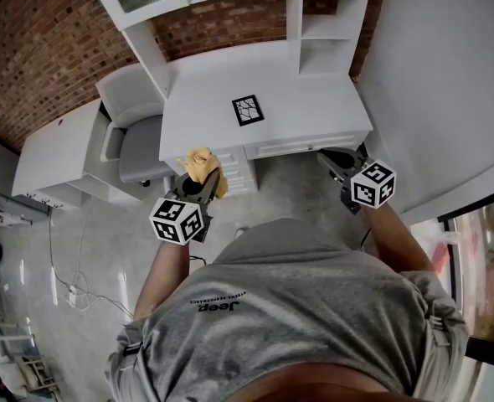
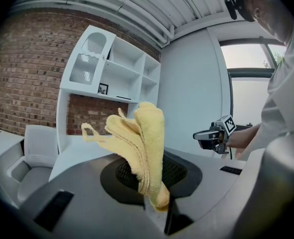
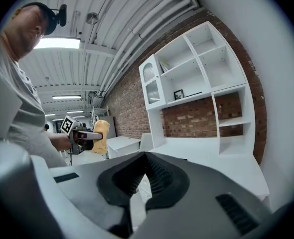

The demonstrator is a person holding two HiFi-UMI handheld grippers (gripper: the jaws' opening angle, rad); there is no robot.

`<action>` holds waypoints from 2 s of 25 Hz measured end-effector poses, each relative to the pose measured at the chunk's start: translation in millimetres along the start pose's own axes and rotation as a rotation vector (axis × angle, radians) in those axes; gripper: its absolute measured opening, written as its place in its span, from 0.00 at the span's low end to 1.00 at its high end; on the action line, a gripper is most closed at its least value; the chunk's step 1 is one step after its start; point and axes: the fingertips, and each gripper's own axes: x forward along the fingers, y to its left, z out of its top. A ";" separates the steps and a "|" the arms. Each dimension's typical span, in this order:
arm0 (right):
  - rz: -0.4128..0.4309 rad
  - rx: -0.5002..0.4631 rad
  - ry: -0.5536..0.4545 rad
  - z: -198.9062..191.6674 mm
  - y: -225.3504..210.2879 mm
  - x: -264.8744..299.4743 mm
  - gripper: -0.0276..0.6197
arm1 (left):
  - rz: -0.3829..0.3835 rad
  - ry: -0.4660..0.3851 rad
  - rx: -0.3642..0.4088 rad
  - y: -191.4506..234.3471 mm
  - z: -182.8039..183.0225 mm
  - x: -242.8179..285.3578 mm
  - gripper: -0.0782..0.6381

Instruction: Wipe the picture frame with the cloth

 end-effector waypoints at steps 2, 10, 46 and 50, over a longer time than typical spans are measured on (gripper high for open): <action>-0.033 0.007 -0.005 4.4 -2.9 18.5 0.07 | -0.024 -0.004 0.005 24.8 0.3 8.5 0.22; -0.145 0.033 -0.019 34.5 -10.6 101.8 0.07 | -0.123 -0.005 0.030 131.8 30.2 36.5 0.22; 0.198 -0.015 0.096 70.3 -219.5 276.3 0.07 | 0.160 0.018 -0.090 238.2 59.0 201.9 0.22; 0.264 -0.010 0.111 64.4 -250.9 270.9 0.07 | 0.188 0.043 -0.114 211.0 65.2 241.0 0.22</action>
